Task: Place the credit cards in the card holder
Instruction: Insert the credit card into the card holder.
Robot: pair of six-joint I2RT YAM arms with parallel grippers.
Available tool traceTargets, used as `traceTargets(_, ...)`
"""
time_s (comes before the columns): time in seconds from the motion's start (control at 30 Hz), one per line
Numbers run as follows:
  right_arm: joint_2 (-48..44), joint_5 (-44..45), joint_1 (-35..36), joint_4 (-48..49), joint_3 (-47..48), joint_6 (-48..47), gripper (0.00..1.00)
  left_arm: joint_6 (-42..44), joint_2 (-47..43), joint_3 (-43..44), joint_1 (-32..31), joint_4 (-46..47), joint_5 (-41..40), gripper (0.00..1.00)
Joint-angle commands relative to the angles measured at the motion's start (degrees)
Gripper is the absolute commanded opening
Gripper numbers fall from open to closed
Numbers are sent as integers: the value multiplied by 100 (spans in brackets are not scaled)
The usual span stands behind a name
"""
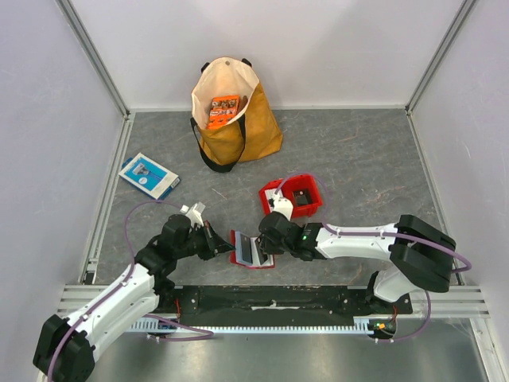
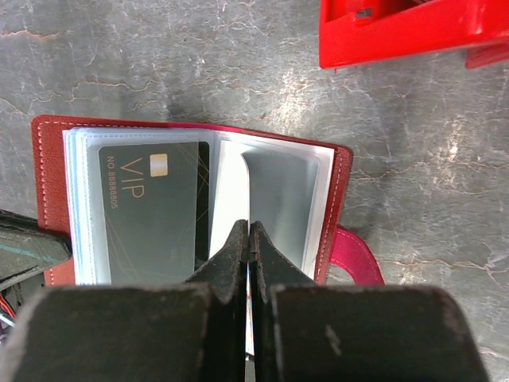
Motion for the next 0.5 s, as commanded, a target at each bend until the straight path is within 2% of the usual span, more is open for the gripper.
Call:
traceTargets(0.0, -76, 229, -13, -287, 33, -11, 0, 27, -196, 411, -19, 179, 389, 2)
traceTargets(0.1, 91, 45, -13, -94, 16, 6, 0, 106, -189, 552, -10, 64, 257, 2)
traceTargets(0.3, 267, -263, -4, 232, 15, 33, 0, 72, 111, 377, -19, 231, 486, 2)
traceTargets(0.47, 153, -272, -4, 241, 51, -2, 0, 27, 31, 368, -19, 38, 152, 2)
